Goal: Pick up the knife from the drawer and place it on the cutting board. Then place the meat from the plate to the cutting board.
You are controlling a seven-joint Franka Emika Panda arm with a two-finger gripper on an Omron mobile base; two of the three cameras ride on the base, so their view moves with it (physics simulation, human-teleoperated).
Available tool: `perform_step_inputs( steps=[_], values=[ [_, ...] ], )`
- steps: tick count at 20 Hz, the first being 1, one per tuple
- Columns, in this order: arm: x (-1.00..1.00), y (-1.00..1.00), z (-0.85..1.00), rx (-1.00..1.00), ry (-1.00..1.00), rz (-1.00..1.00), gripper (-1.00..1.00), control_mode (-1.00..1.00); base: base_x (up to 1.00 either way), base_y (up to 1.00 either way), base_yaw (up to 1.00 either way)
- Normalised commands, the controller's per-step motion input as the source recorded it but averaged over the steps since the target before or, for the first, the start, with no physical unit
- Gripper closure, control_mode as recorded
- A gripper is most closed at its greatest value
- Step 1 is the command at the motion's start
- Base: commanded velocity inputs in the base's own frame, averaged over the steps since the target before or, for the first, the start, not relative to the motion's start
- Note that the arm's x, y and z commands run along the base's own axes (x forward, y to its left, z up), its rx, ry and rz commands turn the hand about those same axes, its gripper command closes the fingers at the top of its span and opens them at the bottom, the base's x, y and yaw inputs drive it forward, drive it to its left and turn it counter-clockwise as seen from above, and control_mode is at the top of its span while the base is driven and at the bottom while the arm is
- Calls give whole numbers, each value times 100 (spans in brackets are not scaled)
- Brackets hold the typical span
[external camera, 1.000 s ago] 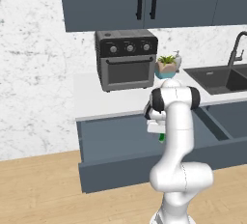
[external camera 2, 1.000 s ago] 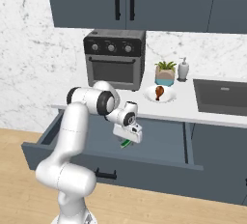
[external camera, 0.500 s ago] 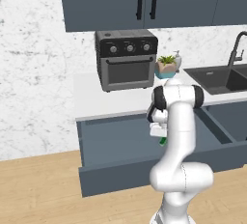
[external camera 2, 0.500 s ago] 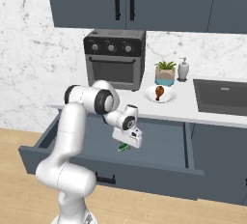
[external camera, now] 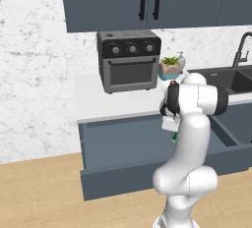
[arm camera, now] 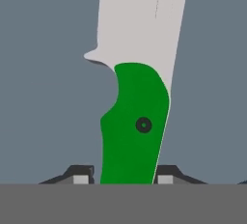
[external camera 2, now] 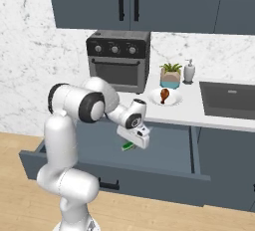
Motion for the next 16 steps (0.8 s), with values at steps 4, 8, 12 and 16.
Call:
perform_step_inputs(
  steps=[4, 8, 12, 16],
  values=[
    [-72, 0, 100, -1, -6, -1, 100, -100, 0, 0, 0],
    [-71, 14, 100, -6, -10, 5, 100, -100, 0, 0, 0],
    [-52, 28, 100, -1, -5, 13, 100, -100, 0, 0, 0],
    [-44, 27, 100, 0, -1, 15, 100, -100, 0, 0, 0]
  ],
)
